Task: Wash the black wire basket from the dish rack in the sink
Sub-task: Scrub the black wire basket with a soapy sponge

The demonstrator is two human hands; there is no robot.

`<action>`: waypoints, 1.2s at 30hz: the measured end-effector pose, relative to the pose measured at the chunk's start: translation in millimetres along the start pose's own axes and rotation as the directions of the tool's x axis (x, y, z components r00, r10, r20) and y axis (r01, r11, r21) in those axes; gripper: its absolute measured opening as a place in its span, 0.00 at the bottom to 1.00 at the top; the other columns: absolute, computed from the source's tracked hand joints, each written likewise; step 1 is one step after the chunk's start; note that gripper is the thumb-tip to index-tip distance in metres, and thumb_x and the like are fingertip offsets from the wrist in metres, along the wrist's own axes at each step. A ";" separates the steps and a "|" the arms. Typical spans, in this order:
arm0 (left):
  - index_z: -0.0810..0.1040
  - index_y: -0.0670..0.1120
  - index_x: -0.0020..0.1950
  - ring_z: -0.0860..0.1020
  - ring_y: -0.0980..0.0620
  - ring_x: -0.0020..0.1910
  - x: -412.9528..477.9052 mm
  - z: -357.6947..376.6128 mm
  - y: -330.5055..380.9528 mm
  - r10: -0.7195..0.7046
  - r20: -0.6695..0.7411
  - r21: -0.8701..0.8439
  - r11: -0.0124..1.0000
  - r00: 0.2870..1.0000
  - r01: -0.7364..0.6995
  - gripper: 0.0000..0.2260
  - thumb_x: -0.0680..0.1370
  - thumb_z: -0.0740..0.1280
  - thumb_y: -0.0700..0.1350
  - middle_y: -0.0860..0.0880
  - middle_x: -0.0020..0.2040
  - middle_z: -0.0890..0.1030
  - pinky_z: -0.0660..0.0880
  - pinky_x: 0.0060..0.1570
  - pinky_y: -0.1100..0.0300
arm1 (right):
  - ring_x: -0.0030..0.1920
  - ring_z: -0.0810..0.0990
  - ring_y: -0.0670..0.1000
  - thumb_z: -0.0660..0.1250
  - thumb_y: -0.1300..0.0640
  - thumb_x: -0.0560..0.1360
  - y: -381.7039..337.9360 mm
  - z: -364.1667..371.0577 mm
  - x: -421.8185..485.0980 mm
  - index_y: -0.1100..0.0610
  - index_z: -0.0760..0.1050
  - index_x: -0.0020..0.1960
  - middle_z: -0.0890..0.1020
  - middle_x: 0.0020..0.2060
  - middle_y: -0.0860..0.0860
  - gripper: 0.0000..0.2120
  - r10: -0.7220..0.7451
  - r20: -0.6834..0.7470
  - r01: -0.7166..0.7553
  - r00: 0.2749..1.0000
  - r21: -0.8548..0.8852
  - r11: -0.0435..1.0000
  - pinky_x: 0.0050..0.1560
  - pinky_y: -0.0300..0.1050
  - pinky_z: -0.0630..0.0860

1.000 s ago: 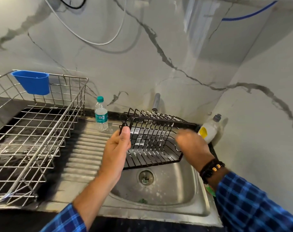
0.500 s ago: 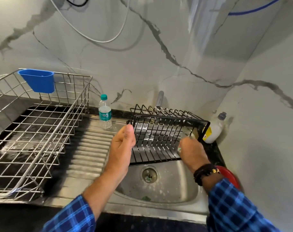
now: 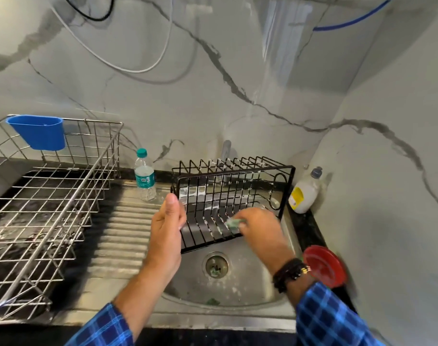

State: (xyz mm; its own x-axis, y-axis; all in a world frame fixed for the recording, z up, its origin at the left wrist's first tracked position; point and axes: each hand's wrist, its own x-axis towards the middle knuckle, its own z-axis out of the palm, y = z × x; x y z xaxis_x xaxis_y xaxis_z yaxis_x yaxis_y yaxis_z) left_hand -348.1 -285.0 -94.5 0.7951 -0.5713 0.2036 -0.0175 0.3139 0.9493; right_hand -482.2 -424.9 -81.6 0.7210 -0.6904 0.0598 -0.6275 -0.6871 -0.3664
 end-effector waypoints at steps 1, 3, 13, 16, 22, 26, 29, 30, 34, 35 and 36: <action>0.63 0.51 0.29 0.59 0.52 0.31 -0.1 -2.6 -1.1 -0.007 -0.004 -0.013 1.000 1.000 0.007 0.29 0.72 0.58 0.76 0.53 0.29 0.61 0.58 0.38 0.56 | 0.47 0.81 0.45 0.65 0.59 0.79 13.8 -5.6 3.8 0.48 0.82 0.56 0.85 0.51 0.48 0.11 0.075 -0.041 -0.077 0.996 -0.029 0.997 0.50 0.34 0.75; 0.63 0.53 0.28 0.59 0.52 0.31 -1.4 -2.5 -2.0 -0.022 -0.006 -0.018 1.000 1.000 0.022 0.29 0.72 0.58 0.76 0.54 0.29 0.62 0.59 0.37 0.57 | 0.49 0.82 0.48 0.63 0.61 0.79 26.5 -11.4 6.3 0.51 0.82 0.54 0.85 0.50 0.51 0.11 0.143 -0.096 -0.148 0.985 -0.052 0.988 0.53 0.43 0.80; 0.61 0.49 0.30 0.58 0.52 0.31 7.5 5.3 -10.8 -0.029 -0.043 0.012 0.999 0.999 0.029 0.32 0.71 0.57 0.77 0.52 0.28 0.60 0.56 0.37 0.54 | 0.54 0.83 0.50 0.67 0.60 0.78 -60.4 23.5 -3.7 0.51 0.83 0.57 0.85 0.54 0.50 0.11 -0.241 0.053 0.236 0.969 0.093 0.967 0.60 0.44 0.78; 0.66 0.53 0.27 0.59 0.53 0.28 12.2 0.0 -15.2 -0.109 -0.046 -0.045 0.993 0.993 0.107 0.29 0.74 0.56 0.75 0.54 0.27 0.61 0.56 0.35 0.53 | 0.51 0.82 0.42 0.69 0.58 0.78 -49.4 11.7 2.0 0.49 0.83 0.55 0.85 0.52 0.45 0.09 -0.206 0.081 0.179 0.975 0.261 0.949 0.58 0.38 0.79; 0.64 0.50 0.27 0.69 0.50 0.33 10.7 4.8 -30.1 -0.214 0.005 -0.142 0.967 0.977 0.212 0.29 0.78 0.54 0.71 0.50 0.29 0.67 0.68 0.43 0.53 | 0.51 0.81 0.44 0.72 0.59 0.76 -58.6 9.2 20.4 0.51 0.81 0.55 0.83 0.51 0.46 0.09 -0.092 0.137 0.026 0.986 0.420 0.907 0.50 0.33 0.76; 0.62 0.49 0.27 0.64 0.46 0.38 13.2 5.5 -36.0 -0.193 0.010 -0.147 0.970 0.981 0.192 0.31 0.78 0.54 0.72 0.44 0.32 0.61 0.61 0.52 0.48 | 0.50 0.81 0.44 0.70 0.57 0.77 -59.0 13.7 17.4 0.50 0.83 0.53 0.84 0.51 0.46 0.07 -0.128 0.281 0.075 0.951 0.191 0.979 0.52 0.37 0.77; 0.61 0.48 0.29 0.60 0.47 0.33 15.8 -2.2 -39.8 -0.231 0.069 -0.253 0.937 0.971 0.241 0.31 0.77 0.58 0.73 0.42 0.34 0.54 0.59 0.39 0.52 | 0.38 0.75 0.31 0.70 0.60 0.76 -54.5 1.3 9.9 0.48 0.84 0.52 0.83 0.44 0.40 0.09 -0.277 0.357 0.221 0.892 0.192 0.956 0.42 0.25 0.66; 0.61 0.47 0.29 0.60 0.47 0.33 16.1 -4.2 -41.3 -0.246 0.086 -0.289 0.921 0.965 0.261 0.31 0.76 0.60 0.72 0.41 0.35 0.53 0.58 0.36 0.53 | 0.36 0.74 0.30 0.70 0.60 0.76 -53.3 -4.8 7.2 0.49 0.84 0.51 0.81 0.42 0.38 0.09 -0.326 0.390 0.269 0.861 0.194 0.943 0.40 0.25 0.65; 0.64 0.48 0.25 0.68 0.51 0.32 12.8 -10.0 -43.7 -0.349 0.160 -0.428 0.819 0.923 0.383 0.31 0.76 0.59 0.71 0.46 0.35 0.65 0.64 0.36 0.55 | 0.41 0.77 0.34 0.70 0.60 0.75 -48.3 -20.4 11.0 0.50 0.84 0.48 0.81 0.41 0.39 0.07 -0.337 0.389 0.263 0.858 0.232 0.937 0.43 0.28 0.72; 0.64 0.49 0.24 0.72 0.52 0.33 12.8 -12.4 -45.6 -0.353 0.185 -0.459 0.794 0.917 0.398 0.31 0.76 0.57 0.71 0.49 0.35 0.70 0.67 0.39 0.54 | 0.43 0.77 0.35 0.71 0.59 0.76 -50.0 -19.5 16.0 0.50 0.84 0.49 0.82 0.45 0.40 0.06 -0.276 0.300 0.197 0.913 0.266 0.943 0.45 0.29 0.74; 0.64 0.49 0.23 0.75 0.53 0.36 12.9 -14.3 -46.9 -0.356 0.213 -0.482 0.772 0.910 0.415 0.31 0.76 0.57 0.71 0.51 0.37 0.74 0.70 0.43 0.52 | 0.44 0.76 0.35 0.71 0.58 0.76 -53.6 -16.4 21.3 0.50 0.83 0.51 0.81 0.47 0.41 0.05 -0.183 0.177 0.119 0.967 0.324 0.939 0.43 0.26 0.73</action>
State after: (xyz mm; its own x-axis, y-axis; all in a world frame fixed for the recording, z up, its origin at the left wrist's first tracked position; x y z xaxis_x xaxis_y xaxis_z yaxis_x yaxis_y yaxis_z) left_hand -328.4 -296.2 -139.8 0.6008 -0.7929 -0.1019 0.6082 0.3706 0.7020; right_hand -438.0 -406.5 -45.4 0.8643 -0.5014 -0.0394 -0.4080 -0.6532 -0.6379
